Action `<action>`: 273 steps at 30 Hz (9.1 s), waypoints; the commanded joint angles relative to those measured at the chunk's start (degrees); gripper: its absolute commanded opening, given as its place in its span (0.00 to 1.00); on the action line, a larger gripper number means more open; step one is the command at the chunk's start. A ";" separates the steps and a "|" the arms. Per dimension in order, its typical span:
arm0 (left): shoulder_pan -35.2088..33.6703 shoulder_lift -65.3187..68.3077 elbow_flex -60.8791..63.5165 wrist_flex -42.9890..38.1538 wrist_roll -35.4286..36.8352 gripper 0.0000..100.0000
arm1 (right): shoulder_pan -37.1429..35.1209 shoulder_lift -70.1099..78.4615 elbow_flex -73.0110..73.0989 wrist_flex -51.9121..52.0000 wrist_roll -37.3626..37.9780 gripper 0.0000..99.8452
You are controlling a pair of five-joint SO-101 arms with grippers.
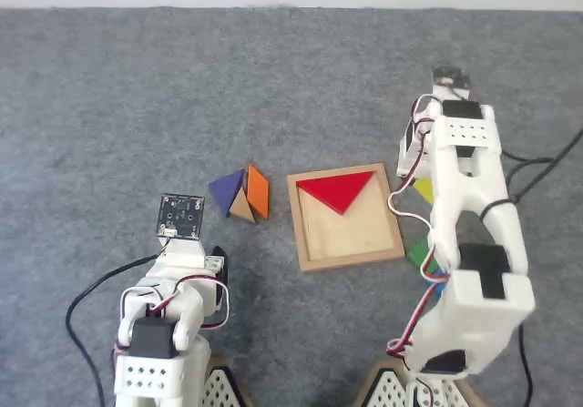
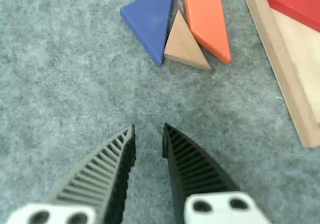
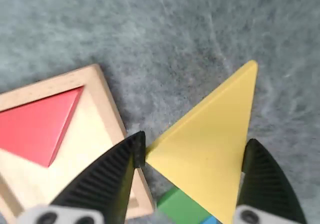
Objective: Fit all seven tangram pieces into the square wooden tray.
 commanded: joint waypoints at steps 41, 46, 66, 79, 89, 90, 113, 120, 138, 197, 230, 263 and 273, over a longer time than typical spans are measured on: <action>0.18 -1.14 -0.75 0.35 -0.26 0.09 | -29.58 -6.64 11.25 -2.77 29.19 0.27; 0.18 -1.14 -0.75 0.35 -0.26 0.09 | -31.43 -6.64 11.34 -2.51 31.12 0.27; 0.18 -1.14 -0.75 0.35 -0.26 0.09 | -18.51 -6.46 12.31 -7.96 3.25 0.27; 0.18 -1.14 -0.75 0.35 -0.26 0.09 | -19.03 -1.19 11.96 -9.45 -2.20 0.27; 0.18 -1.14 -0.75 0.35 -0.26 0.09 | -21.32 -1.27 10.20 -9.19 -1.93 0.44; 0.18 -1.14 -0.75 0.35 -0.26 0.09 | -21.58 -1.27 10.20 -9.36 -1.85 0.46; 0.18 -1.14 -0.75 0.35 -0.26 0.09 | -6.11 -24.84 31.03 -16.84 9.41 0.16; 0.18 -1.14 -0.75 0.35 -0.26 0.09 | -8.40 -17.01 30.86 -19.56 10.11 0.15; 0.18 -1.14 -0.75 0.35 -0.26 0.09 | -4.18 -28.00 29.19 -15.69 10.02 0.15; 0.18 -1.14 -0.75 0.35 -0.26 0.09 | -11.74 -5.76 22.59 -22.20 11.43 0.14; 0.18 -1.14 -0.75 0.35 -0.26 0.09 | -13.76 -52.00 40.97 -17.80 10.46 0.14; -0.44 34.46 -35.65 -8.09 -25.93 0.09 | 12.18 -62.11 72.97 -25.01 23.82 0.14; 12.22 98.55 -76.00 -4.22 -11.16 0.20 | 12.26 -62.11 74.55 -28.26 23.82 0.14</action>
